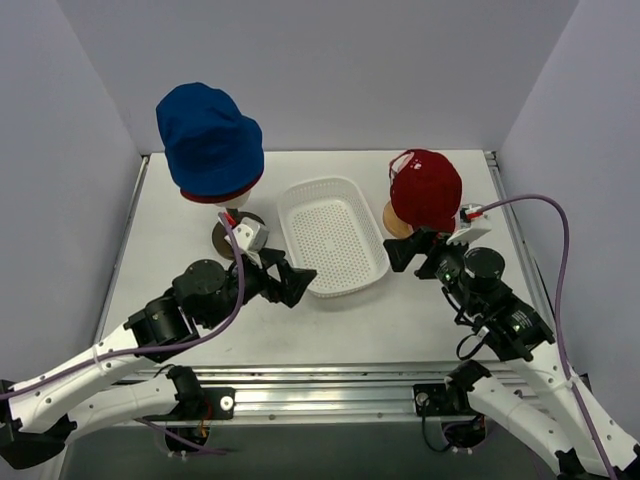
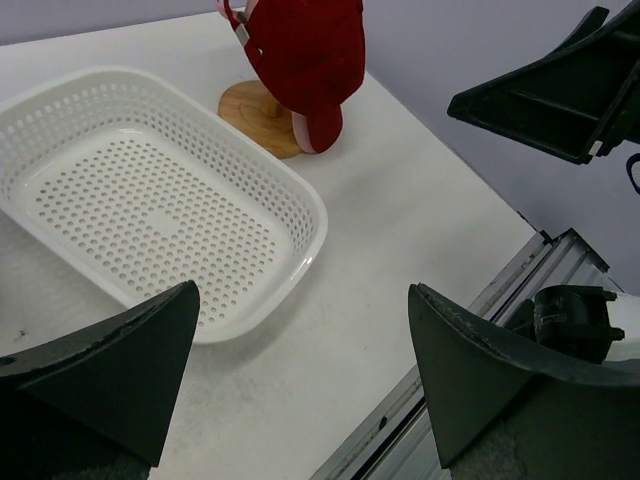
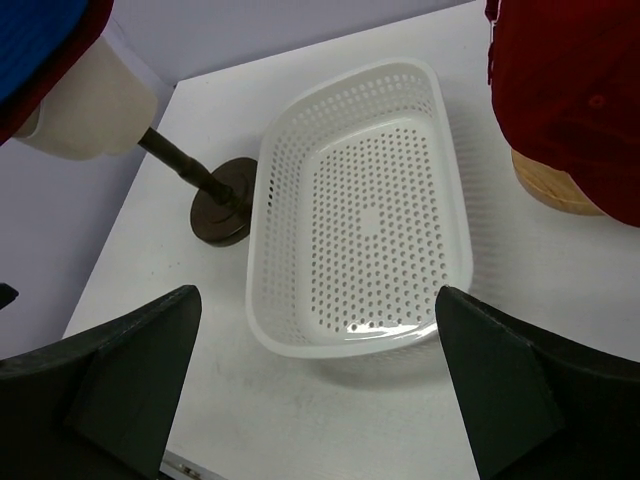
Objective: Stack the hats
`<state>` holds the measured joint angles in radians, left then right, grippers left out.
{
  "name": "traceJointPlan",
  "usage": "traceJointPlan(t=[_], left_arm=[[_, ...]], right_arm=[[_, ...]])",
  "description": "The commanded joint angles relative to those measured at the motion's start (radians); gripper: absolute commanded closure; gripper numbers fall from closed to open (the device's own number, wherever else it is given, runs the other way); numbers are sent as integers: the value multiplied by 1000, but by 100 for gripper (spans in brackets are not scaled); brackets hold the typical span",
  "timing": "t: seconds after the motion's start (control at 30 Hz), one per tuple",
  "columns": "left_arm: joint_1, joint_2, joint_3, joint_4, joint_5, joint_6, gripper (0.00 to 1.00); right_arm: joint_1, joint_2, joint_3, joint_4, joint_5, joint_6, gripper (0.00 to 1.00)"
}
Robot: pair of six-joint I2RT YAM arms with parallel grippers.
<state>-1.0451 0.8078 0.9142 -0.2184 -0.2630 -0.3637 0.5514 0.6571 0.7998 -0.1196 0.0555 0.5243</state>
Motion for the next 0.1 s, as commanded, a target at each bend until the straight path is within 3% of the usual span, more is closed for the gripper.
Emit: traceJointPlan(t=[0.0,0.07], left_arm=[[5,-2,-11,100,19,-12,6],[5,5,-15,100,39,-12,6]], right_arm=[[7,4,-11,46,14,-32,0],[7,-7,-16,41,35,-27,0]])
